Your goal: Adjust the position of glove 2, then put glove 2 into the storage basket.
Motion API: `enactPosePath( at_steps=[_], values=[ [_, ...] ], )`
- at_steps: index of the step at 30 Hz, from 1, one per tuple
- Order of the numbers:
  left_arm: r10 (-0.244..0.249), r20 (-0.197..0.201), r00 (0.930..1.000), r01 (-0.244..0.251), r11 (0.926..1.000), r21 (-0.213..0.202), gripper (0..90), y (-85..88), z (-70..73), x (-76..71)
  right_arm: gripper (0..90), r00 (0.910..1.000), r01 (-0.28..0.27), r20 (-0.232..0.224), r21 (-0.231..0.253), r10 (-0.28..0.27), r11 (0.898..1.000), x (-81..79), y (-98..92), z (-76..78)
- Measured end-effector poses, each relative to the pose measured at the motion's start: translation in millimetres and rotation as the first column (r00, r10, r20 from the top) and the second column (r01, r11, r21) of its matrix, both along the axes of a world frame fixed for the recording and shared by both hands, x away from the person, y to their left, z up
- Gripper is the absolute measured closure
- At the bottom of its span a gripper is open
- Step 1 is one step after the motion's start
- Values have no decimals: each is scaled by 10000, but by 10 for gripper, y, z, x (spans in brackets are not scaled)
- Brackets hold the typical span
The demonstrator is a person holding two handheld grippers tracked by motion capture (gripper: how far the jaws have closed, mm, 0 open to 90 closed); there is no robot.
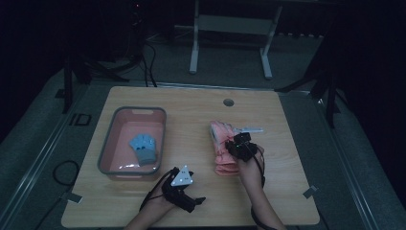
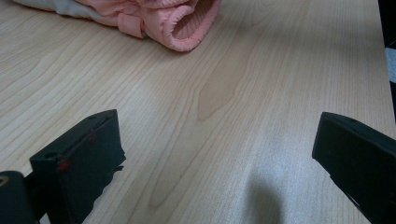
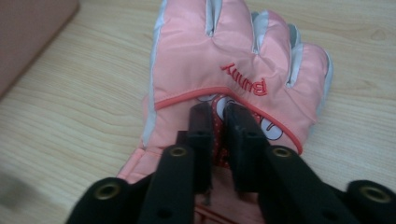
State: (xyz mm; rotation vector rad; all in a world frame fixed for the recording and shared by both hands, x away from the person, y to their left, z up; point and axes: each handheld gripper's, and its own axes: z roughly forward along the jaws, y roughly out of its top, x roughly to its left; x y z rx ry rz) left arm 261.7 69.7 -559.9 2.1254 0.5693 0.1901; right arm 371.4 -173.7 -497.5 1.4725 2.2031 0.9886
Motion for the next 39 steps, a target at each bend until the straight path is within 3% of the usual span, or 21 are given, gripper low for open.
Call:
enactPosePath(
  at_steps=[4,7,10,11,14,17,23,24,27,29,32,34,37,39],
  values=[
    [80,4,10000,-80,9999,86,42,11,-2,14,603,9991,-387,170,92,386,9992,7,-65,76],
    [110,-281,9995,-113,9999,-104,42,21,-10,27,494,9978,-532,399,79,529,9986,18,-122,115],
    [190,-134,9997,-191,9998,-88,42,7,33,9,414,9972,-696,299,215,689,9973,28,-167,147],
    [247,-168,9996,-248,9997,-31,42,0,51,6,349,9957,-789,516,324,772,9964,9,-226,206],
    [362,-451,9983,-363,9993,-9,35,-17,95,13,216,9904,-1300,526,470,1275,9904,-13,-304,270],
    [699,-598,9958,-697,9976,42,26,-31,132,27,155,9841,-1754,407,718,1728,9819,-33,-405,280],
    [861,-607,9944,-849,9961,220,21,-82,228,80,150,9741,-2176,847,968,2098,9712,-84,-620,279],
    [831,-624,9946,-819,9964,221,21,-92,251,87,148,9694,-2368,877,894,2292,9674,-87,-649,284],
    [748,-684,9949,-743,9972,91,21,-136,336,114,143,9601,-2448,1488,378,2368,9688,-129,-714,321],
    [727,-629,9954,-733,9973,-61,21,-172,415,137,141,9609,-2280,1654,180,2220,9735,-157,-750,368],
    [765,-598,9953,-773,9969,-110,22,-213,512,176,142,9666,-2064,1566,73,2027,9784,-169,-793,412],
    [683,-611,9958,-695,9974,-190,22,-288,669,245,136,9712,-2005,1356,207,1959,9795,-161,-862,440],
    [645,-222,9977,-647,9979,-67,23,-374,820,342,102,9653,-2226,1528,576,2118,9732,-162,-914,454],
    [645,-65,9979,-646,9976,-258,23,-428,910,428,102,9622,-2431,1448,762,2305,9670,-150,-940,455]
  ],
)
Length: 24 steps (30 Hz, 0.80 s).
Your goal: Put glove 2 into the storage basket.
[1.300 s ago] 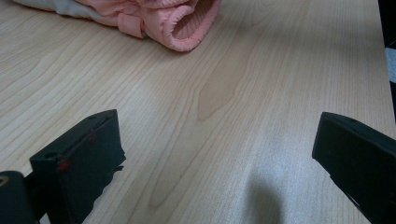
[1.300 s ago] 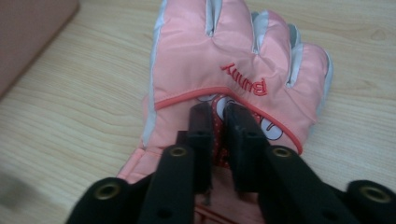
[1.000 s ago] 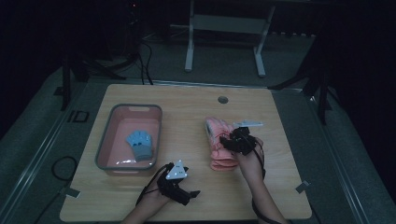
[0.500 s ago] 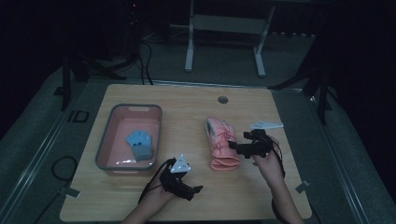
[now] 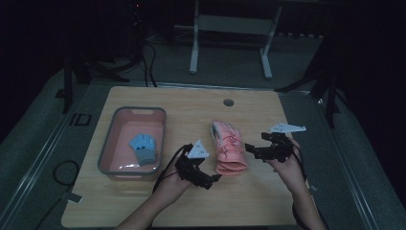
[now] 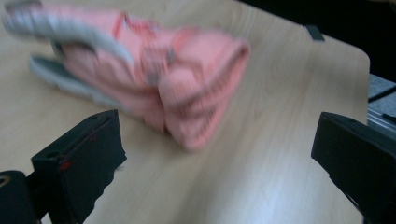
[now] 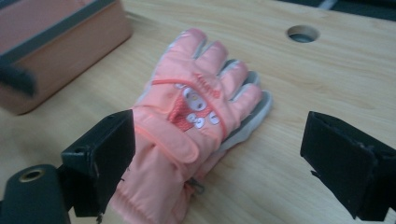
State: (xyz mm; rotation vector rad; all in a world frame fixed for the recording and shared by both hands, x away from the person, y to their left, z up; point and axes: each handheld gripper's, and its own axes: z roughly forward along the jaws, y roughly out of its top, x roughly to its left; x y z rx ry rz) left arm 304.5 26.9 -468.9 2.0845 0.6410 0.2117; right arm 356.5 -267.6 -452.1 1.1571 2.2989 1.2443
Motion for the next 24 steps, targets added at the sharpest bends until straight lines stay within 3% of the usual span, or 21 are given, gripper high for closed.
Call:
enactPosePath(
  at_steps=[2,5,7,8,10,11,12,13,16,19,22,23,24],
  values=[
    [-63,-6,10000,63,9999,-121,33,-56,78,94,170,9998,76,179,-285,-71,9996,17,-16,-7],
    [-91,83,9999,91,10000,35,40,-167,158,220,288,9999,148,94,-672,-142,9976,64,-34,-35],
    [-133,95,9999,131,9997,189,49,-255,192,302,453,9997,207,-100,-575,-213,9981,110,-53,-55],
    [161,258,9995,-170,9992,356,64,-303,208,337,525,9995,214,-205,-592,-226,9980,134,-56,-66],
    [456,348,9984,-470,9981,411,194,-375,224,430,675,9993,216,-303,-539,-232,9983,185,-58,-87],
    [456,348,9984,-470,9981,411,284,-375,224,430,675,9993,216,-303,-539,-232,9983,185,-58,-87],
    [167,33,9999,-168,9991,381,284,-428,218,539,685,9991,188,-360,-541,-208,9984,209,-50,-97],
    [238,12,9997,-239,9987,441,430,-450,208,572,687,9990,113,-427,-632,-140,9979,264,-14,-124],
    [692,-345,9970,-659,9938,894,495,-517,115,715,675,9982,-70,-593,-673,30,9977,319,69,-163],
    [1364,-646,9885,-1272,9834,1295,459,-524,-7,802,615,9957,-258,-906,-615,202,9978,376,171,-229],
    [2013,-1255,9714,-1887,9764,1053,344,-464,-127,875,554,9933,-262,-1131,-385,217,9989,399,236,-307],
    [2029,-1508,9675,-1884,9764,1053,303,-453,-174,892,542,9923,-207,-1224,-287,170,9994,404,246,-331],
    [2256,-1613,9608,-2072,9705,1233,290,-451,-232,910,526,9909,-187,-1334,-187,160,9997,409,255,-354]
  ],
)
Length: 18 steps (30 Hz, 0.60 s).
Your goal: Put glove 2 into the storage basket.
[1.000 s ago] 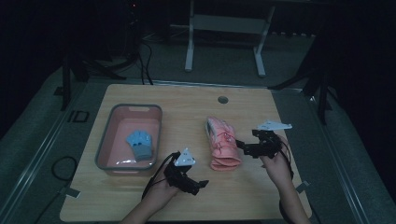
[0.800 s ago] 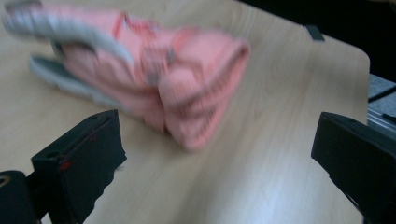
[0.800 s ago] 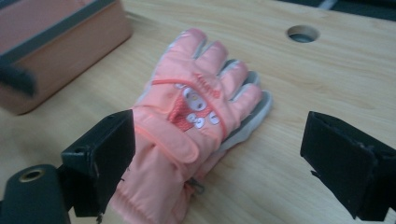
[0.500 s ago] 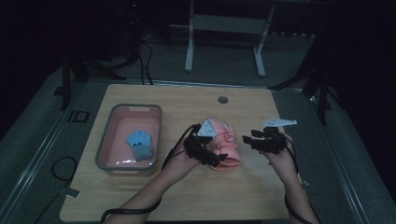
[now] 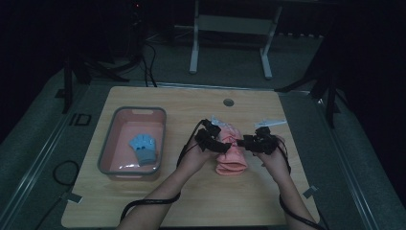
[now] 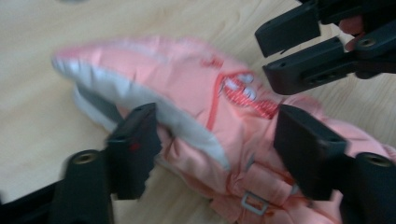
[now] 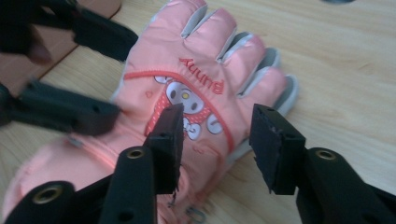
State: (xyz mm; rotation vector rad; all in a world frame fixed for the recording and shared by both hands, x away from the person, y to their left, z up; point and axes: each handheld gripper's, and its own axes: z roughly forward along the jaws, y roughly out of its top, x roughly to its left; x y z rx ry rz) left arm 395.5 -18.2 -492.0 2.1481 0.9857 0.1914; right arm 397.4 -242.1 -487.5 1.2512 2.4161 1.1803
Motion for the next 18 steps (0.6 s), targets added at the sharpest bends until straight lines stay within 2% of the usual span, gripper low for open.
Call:
enactPosePath(
  at_steps=[1,2,4,6,8,10,11,12,14,16,17,18],
  values=[
    [43,-149,9999,-43,10000,15,263,10,-32,18,514,9999,98,-136,0,-98,10000,8,13,-29],
    [85,-551,9984,-97,9997,-215,254,28,-81,45,506,9997,154,-213,-50,-155,9999,15,19,-50],
    [257,-1277,9915,-329,9980,-543,237,50,-196,92,485,9974,297,-650,-4,-296,9996,44,18,-121],
    [227,-1775,9839,-374,9961,-801,232,59,-291,121,472,9914,485,-1222,72,-472,9988,79,6,-208],
    [264,-2226,9746,-538,9916,-1177,234,62,-377,148,469,9807,682,-1847,122,-648,9976,121,5,-306],
    [187,-2571,9662,-617,9852,-1601,255,89,-438,183,462,9665,864,-2463,483,-720,9951,175,-31,-371],
    [86,-2654,9641,-565,9832,-1733,323,92,-455,190,461,9578,901,-2799,761,-654,9930,204,-47,-403],
    [57,-2754,9613,-585,9812,-1840,353,97,-471,199,462,9542,916,-2921,794,-647,9926,216,-46,-418],
    [-61,-2755,9613,-495,9797,-1945,386,107,-488,210,506,9449,897,-3231,986,-534,9911,247,-51,-444],
    [-50,-2997,9540,-632,9740,-2175,428,129,-508,226,542,9456,735,-3237,1132,-332,9909,256,-45,-460],
    [-141,-3011,9535,-582,9715,-2298,450,139,-515,228,568,9422,766,-3335,1194,-327,9899,260,-43,-466],
    [-180,-3047,9523,-577,9697,-2374,495,148,-516,231,616,9450,674,-3261,1229,-239,9901,256,-30,-463]
  ],
)
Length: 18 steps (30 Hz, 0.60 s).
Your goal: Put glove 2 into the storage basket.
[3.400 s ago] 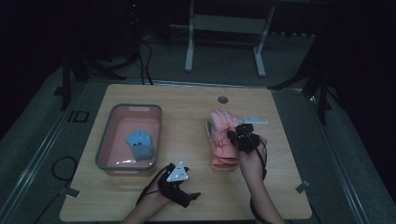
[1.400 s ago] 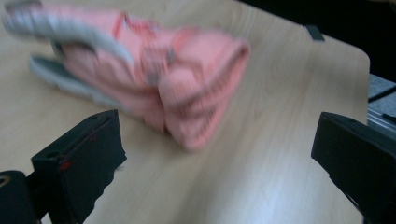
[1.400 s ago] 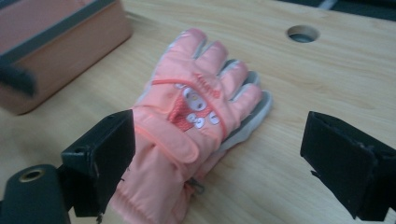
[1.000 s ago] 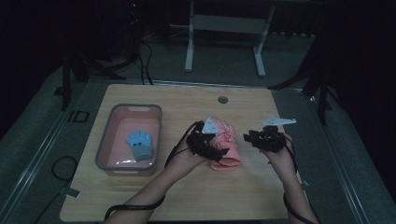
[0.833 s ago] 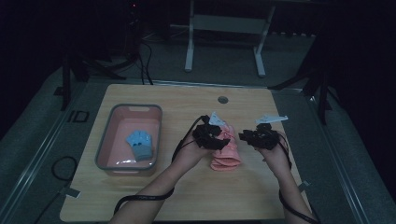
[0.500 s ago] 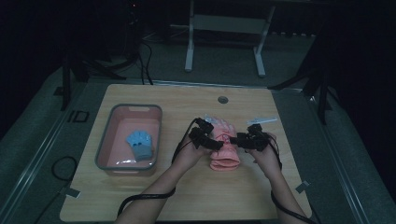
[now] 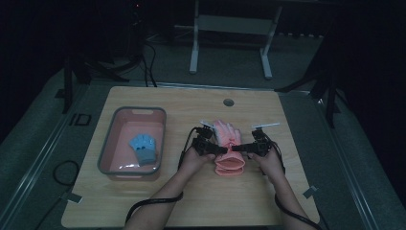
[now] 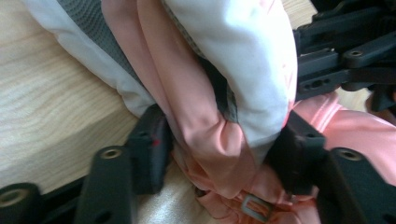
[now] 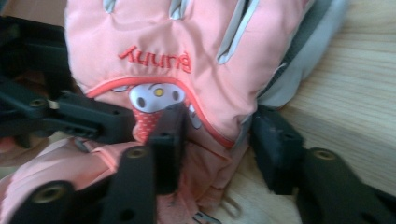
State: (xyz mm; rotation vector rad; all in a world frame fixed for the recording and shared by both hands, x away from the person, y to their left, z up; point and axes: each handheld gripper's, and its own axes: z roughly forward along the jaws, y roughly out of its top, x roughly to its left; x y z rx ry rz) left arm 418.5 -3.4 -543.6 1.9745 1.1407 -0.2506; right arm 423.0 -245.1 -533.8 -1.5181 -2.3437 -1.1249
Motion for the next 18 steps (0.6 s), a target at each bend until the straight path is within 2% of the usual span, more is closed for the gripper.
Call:
enactPosePath(
  at_steps=[4,6,9,12,15,18],
  values=[
    [-26,-229,9997,20,9996,-294,636,23,5,9,738,9980,-76,626,-317,96,9995,-63,67,31],
    [-82,-276,9996,75,9997,-253,679,17,41,5,764,9971,-7,754,-335,32,9994,-82,76,54],
    [-230,-189,9996,229,9997,-60,694,19,122,-3,778,9969,75,790,-233,-56,9997,-111,80,104],
    [-225,-206,9995,222,9996,-178,700,34,187,-11,782,9959,166,890,-100,-157,9998,-138,78,171],
    [-212,-84,9997,210,9993,-301,704,56,282,-23,784,9937,268,1084,118,-279,9996,-161,75,257],
    [-261,214,9994,265,9995,-165,705,82,424,-55,784,9909,230,1322,188,-253,9996,-187,94,370]
  ],
)
